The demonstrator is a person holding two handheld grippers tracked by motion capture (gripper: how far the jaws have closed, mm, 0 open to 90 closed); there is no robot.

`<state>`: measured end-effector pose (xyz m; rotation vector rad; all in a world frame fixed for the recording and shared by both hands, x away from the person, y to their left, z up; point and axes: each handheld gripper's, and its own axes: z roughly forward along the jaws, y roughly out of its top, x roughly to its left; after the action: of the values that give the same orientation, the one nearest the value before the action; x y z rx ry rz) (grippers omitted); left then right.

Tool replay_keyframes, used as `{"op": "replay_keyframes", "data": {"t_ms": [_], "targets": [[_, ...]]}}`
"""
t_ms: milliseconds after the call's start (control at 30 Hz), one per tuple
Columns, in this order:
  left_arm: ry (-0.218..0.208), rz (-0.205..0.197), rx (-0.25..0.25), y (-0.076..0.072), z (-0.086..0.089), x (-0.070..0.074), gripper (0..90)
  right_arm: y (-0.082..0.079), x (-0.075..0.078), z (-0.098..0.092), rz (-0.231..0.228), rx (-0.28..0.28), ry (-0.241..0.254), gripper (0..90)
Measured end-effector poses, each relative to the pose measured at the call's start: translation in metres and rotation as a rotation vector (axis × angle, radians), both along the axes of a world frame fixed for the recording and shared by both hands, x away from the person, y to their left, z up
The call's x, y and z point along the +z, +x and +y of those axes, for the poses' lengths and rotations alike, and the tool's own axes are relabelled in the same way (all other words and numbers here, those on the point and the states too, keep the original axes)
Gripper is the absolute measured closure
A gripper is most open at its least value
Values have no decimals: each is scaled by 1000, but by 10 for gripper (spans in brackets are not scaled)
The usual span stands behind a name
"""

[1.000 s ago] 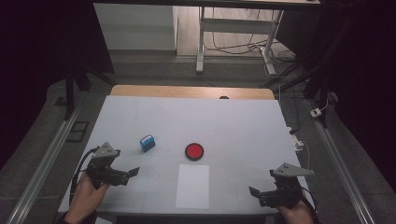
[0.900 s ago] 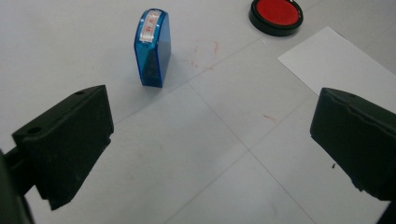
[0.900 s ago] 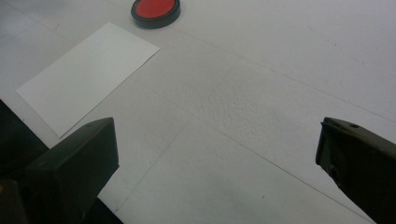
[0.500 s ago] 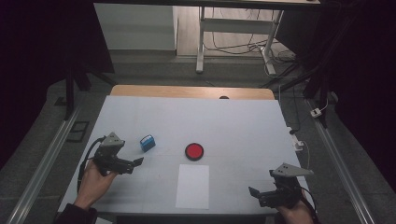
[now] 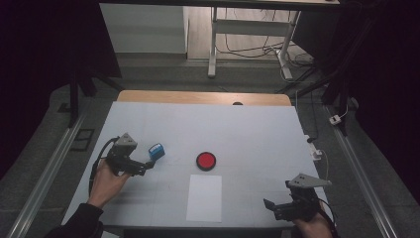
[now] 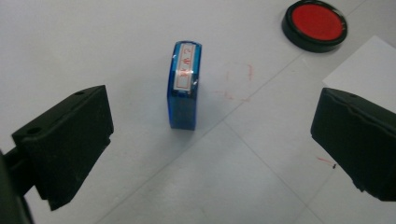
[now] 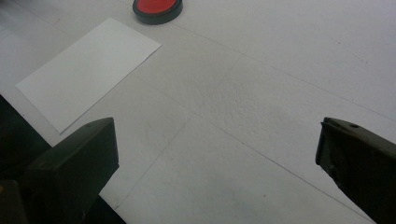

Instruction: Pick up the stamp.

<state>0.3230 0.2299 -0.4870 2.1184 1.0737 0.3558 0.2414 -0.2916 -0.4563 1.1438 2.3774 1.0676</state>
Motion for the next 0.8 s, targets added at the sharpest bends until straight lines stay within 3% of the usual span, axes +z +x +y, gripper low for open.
{"op": "replay_keyframes", "data": {"t_ms": [133,333,800], "targets": [[36,-7,2,8,-1,-4,0,0,0,0,1,3,-2,0],[33,7,-11,22,-3,-10,0,0,0,1,3,3,-5,0],[68,41,-45,48,-18,-20,0,0,0,1,6,13,-13,0]]}}
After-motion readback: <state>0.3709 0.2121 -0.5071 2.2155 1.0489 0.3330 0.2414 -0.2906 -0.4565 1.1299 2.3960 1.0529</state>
